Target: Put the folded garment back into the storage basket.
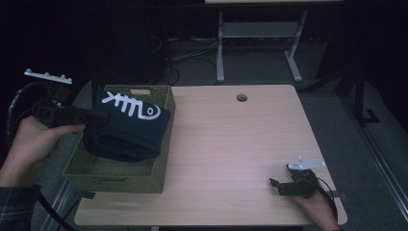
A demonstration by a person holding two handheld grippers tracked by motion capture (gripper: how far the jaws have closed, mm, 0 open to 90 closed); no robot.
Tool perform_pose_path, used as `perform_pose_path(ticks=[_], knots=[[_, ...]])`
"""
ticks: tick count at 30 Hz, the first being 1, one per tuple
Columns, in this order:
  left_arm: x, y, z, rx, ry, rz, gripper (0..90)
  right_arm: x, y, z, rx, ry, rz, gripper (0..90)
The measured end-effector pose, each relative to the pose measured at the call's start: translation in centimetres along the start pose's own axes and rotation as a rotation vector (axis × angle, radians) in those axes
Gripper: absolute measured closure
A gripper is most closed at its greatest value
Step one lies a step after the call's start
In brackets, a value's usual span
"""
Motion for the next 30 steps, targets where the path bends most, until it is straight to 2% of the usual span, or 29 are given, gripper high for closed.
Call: perform_pose_path(ticks=[7,19,30], knots=[[0.4,1.1,0.9,0.031,-0.018,-0.001,70.8,0.0,-0.1,0.0,0.002,-0.001,0.003,13.2],[-1.0,2.2,3.0,0.069,0.027,0.010,71.0,0.0,-0.1,0.0,0.000,-0.001,0.005,13.2],[-1.2,3.9,4.5,0.119,0.025,0.004,71.0,-0.1,-0.1,0.0,-0.002,-0.001,0.005,13.2]])
Point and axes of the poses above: each handheld gripper's, and its own axes: x roughly backward along the jaws, z roughly out of its underside, y roughly to its left, the point moved 10 cm from there along -x, roughly forward along the jaws, and after that the axes turned 5 degrees about -y, right-handed, at the moved point
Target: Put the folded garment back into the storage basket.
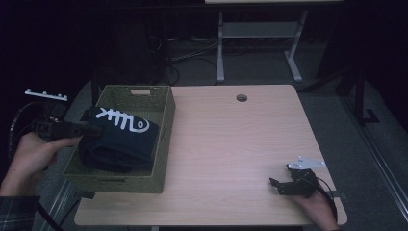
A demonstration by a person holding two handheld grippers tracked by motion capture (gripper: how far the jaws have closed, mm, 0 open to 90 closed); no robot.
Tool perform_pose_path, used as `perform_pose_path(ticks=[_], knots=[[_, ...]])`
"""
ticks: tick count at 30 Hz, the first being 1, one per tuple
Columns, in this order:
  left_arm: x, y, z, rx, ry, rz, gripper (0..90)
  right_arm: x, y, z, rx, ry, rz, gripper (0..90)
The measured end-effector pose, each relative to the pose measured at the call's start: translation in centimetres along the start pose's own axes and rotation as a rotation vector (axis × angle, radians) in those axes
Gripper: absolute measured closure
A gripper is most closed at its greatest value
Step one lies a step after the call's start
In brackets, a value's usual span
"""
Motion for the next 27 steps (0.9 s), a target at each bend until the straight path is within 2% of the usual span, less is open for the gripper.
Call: perform_pose_path(ticks=[6,16,27], knots=[[-0.8,0.3,0.6,0.008,0.016,0.008,70.9,0.0,0.0,0.0,0.000,-0.001,0.003,13.2],[-3.8,1.7,1.9,0.036,0.079,0.015,70.9,0.0,-0.1,0.0,0.002,0.000,0.004,13.2],[-5.7,3.9,2.7,0.041,0.133,-0.023,70.4,0.0,-0.1,0.0,0.000,-0.001,0.005,13.2]])
Point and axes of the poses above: each handheld gripper's, and its own axes: x roughly backward along the jaws, z roughly out of its underside, y roughly to its left, the point moved 10 cm from there along -x, roughly forward along the jaws, and after that the axes turned 5 degrees about -y, right-handed, at the moved point
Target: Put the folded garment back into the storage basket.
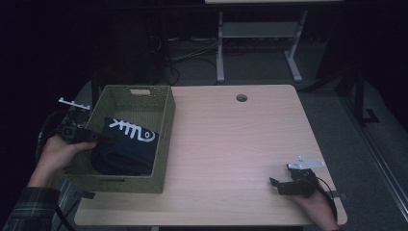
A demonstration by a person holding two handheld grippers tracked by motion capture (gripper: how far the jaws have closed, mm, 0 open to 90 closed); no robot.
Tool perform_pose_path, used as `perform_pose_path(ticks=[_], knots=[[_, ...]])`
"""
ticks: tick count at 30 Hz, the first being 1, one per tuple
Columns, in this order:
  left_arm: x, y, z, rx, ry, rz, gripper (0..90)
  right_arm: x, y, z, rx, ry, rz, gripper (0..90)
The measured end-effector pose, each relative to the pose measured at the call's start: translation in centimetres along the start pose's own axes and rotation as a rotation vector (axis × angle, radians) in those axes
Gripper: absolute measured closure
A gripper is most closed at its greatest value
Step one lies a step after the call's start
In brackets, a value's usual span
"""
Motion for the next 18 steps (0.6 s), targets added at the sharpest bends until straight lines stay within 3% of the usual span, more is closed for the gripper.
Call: perform_pose_path(ticks=[7,15,17,18], knots=[[-0.9,1.8,0.3,0.000,0.037,-0.053,68.4,0.0,0.0,0.0,0.000,0.000,0.000,13.2],[-1.2,3.0,0.6,-0.014,0.052,-0.110,62.5,0.0,0.0,0.0,0.000,0.000,0.000,13.2],[-1.3,3.7,0.8,-0.029,0.067,-0.169,60.0,0.0,0.0,0.0,0.000,0.000,0.000,13.2],[-1.4,3.9,0.9,-0.030,0.071,-0.176,59.5,0.0,0.0,0.0,0.000,0.000,0.000,13.2]])
Point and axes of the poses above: each handheld gripper's, and its own axes: x roughly backward along the jaws, z roughly out of its underside, y roughly to its left, the point moved 10 cm from there along -x, roughly forward along the jaws, and after that the axes turned 5 degrees about -y, right-handed, at the moved point
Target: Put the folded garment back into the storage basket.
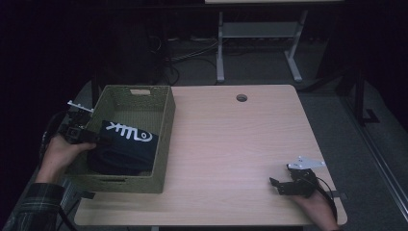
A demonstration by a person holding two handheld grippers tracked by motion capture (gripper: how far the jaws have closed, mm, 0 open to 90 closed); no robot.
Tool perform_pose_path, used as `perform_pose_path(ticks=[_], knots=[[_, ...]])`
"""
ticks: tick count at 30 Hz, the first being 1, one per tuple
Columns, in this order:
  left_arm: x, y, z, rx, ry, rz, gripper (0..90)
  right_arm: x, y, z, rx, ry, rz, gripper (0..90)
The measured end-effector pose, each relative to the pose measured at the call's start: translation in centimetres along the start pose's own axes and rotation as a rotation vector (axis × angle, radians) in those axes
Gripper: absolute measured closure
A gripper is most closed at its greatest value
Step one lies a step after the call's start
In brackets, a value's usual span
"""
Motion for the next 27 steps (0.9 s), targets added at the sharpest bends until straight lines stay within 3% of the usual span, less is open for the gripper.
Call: perform_pose_path(ticks=[6,7,12,19,27], knots=[[-0.4,0.9,0.4,-0.001,0.026,-0.060,55.1,0.0,0.0,0.0,0.000,0.000,0.000,13.2],[-0.5,1.2,0.5,0.000,0.029,-0.082,50.9,0.0,0.0,0.0,0.000,0.000,0.000,13.2],[-0.2,2.2,0.5,0.030,0.012,-0.130,43.4,0.0,0.0,0.0,0.000,0.000,0.000,13.2],[0.6,2.4,0.3,0.051,-0.033,-0.139,37.1,0.0,0.0,0.0,0.000,0.000,0.000,13.2],[0.9,0.7,-0.6,0.027,-0.092,-0.114,27.5,0.0,0.0,0.0,0.000,0.000,0.000,13.2]])
Point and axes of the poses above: each handheld gripper's, and its own axes: x roughly backward along the jaws, z roughly out of its underside, y roughly to its left, the point moved 10 cm from there along -x, roughly forward along the jaws, and after that the axes turned 5 degrees about -y, right-handed, at the moved point
